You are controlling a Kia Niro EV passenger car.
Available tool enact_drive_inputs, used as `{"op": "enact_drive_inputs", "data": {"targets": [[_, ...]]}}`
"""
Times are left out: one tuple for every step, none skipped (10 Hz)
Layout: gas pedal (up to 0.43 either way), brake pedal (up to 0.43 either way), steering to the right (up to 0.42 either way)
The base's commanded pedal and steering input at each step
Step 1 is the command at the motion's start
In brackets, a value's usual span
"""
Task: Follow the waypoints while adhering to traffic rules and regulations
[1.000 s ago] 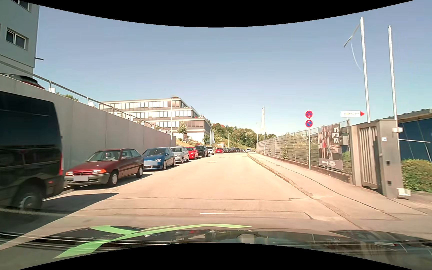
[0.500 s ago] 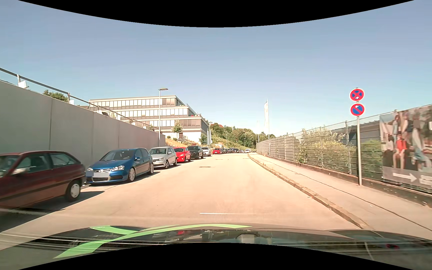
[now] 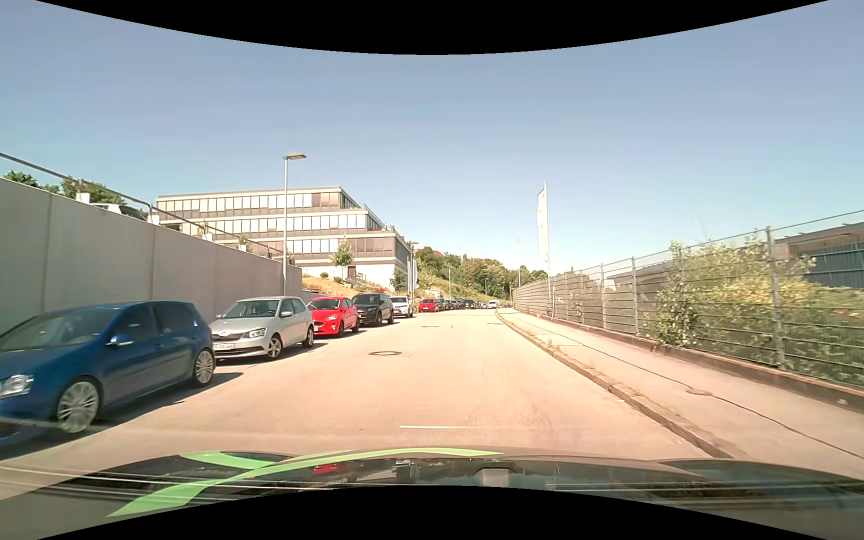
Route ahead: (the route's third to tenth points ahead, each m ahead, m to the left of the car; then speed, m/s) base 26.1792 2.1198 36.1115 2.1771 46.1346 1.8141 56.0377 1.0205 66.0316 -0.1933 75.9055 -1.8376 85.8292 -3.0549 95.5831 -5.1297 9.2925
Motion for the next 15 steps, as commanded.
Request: {"op": "enact_drive_inputs", "data": {"targets": [[0.150, 0.000, 0.005], [0.150, 0.000, 0.005], [0.150, 0.000, 0.004], [0.150, 0.000, 0.005], [0.150, 0.000, 0.004], [0.150, 0.000, 0.003], [0.150, 0.000, 0.001], [0.150, 0.000, -0.001], [0.150, 0.000, -0.002], [0.150, 0.000, -0.002], [0.150, 0.000, -0.002], [0.150, 0.000, -0.002], [0.150, 0.000, -0.002], [0.150, 0.000, 0.000], [0.150, 0.000, 0.002]]}}
